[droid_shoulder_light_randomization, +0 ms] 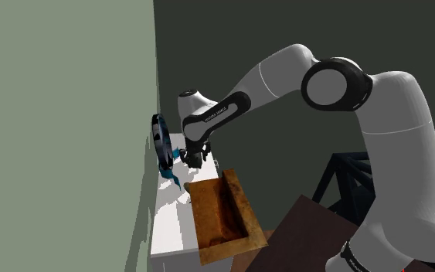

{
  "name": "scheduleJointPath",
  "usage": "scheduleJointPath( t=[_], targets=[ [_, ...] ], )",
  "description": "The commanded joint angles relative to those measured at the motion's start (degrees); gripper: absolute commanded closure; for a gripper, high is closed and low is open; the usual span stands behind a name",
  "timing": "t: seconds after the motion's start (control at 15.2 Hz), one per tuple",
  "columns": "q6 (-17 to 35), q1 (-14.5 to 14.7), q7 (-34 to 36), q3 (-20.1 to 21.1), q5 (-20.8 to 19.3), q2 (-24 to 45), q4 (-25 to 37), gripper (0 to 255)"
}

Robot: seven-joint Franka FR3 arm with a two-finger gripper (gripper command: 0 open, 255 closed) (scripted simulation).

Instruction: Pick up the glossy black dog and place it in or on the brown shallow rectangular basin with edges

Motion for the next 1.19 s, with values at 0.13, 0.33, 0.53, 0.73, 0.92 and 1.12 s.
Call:
scheduleJointPath(
  t=[0.13, 0.33, 0.53, 0.73, 0.92, 1.12],
  targets=[
    [0.0, 0.0, 0.0, 0.0, 0.0, 0.0, 0.0, 255],
    [-1.6, -0.1, -0.4, 0.2, 0.3, -1.4, 0.2, 255],
    [-3.2, -0.2, -0.8, 0.4, 0.7, -2.7, 0.6, 255],
    [-4.9, -0.3, -1.2, 0.5, 1.0, -4.0, 1.1, 255],
    [-6.6, -0.3, -1.6, 0.7, 1.3, -5.1, 1.7, 255],
    [-8.4, -0.4, -2.0, 0.8, 1.6, -6.2, 2.4, 255]
  ],
)
